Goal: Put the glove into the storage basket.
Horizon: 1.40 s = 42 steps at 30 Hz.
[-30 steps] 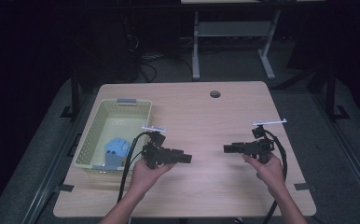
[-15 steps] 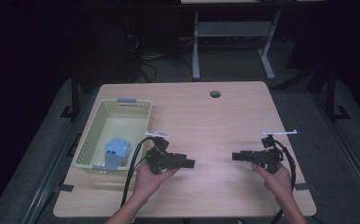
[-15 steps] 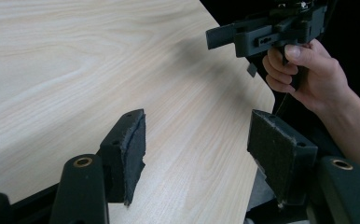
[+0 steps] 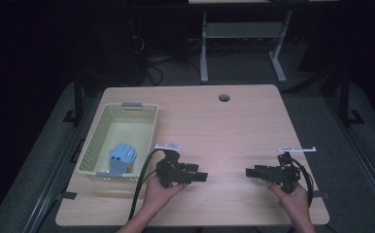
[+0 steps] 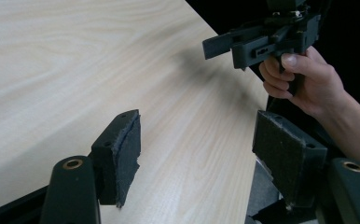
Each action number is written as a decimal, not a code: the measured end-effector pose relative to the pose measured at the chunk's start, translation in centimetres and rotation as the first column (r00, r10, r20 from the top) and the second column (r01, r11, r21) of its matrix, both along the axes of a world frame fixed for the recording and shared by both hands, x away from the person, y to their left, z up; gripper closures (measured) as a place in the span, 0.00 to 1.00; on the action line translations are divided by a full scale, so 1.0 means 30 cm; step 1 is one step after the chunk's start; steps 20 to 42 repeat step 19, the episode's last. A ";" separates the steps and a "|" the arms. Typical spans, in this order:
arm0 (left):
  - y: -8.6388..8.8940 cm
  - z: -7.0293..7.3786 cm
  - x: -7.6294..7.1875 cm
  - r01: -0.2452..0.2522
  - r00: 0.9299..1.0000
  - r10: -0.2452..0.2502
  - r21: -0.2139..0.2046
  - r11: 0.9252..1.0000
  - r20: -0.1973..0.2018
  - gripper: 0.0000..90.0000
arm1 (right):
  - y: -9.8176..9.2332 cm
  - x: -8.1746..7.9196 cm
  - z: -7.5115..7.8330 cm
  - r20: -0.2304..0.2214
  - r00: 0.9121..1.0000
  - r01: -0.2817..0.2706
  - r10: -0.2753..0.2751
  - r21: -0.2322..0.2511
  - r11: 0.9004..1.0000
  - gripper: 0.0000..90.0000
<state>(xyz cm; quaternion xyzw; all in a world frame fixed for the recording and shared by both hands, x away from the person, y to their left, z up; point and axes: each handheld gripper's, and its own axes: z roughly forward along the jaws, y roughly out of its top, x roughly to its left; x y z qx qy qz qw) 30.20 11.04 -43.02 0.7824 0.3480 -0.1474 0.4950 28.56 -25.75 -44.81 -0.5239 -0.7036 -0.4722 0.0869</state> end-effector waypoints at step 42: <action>-0.002 -0.089 -0.082 0.062 0.998 -0.062 -0.028 0.998 0.002 0.33 | 0.078 -0.074 -0.040 0.059 0.995 -0.074 0.077 -0.055 0.996 0.30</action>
